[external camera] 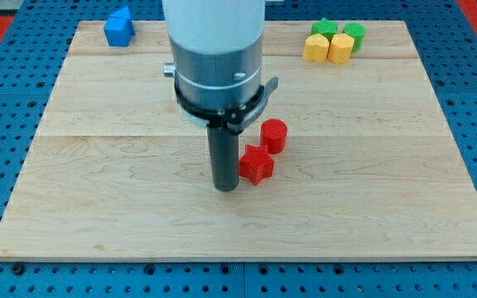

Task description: Push the red star into the yellow heart

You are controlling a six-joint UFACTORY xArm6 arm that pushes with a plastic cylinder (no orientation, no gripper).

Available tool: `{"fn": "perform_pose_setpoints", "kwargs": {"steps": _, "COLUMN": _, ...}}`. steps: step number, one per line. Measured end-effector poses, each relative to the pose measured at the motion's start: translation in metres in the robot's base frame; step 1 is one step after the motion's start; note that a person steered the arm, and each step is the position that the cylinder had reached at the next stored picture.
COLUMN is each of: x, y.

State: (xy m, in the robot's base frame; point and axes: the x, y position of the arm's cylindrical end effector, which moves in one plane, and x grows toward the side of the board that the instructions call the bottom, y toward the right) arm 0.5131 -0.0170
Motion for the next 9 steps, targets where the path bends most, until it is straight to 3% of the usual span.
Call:
{"fn": "perform_pose_setpoints", "kwargs": {"steps": 2, "x": -0.056, "y": 0.039}}
{"fn": "perform_pose_setpoints", "kwargs": {"steps": 3, "x": -0.06, "y": 0.024}}
{"fn": "perform_pose_setpoints", "kwargs": {"steps": 4, "x": -0.013, "y": 0.025}}
{"fn": "perform_pose_setpoints", "kwargs": {"steps": 5, "x": 0.0, "y": 0.058}}
{"fn": "perform_pose_setpoints", "kwargs": {"steps": 7, "x": -0.074, "y": 0.071}}
{"fn": "perform_pose_setpoints", "kwargs": {"steps": 9, "x": -0.117, "y": 0.072}}
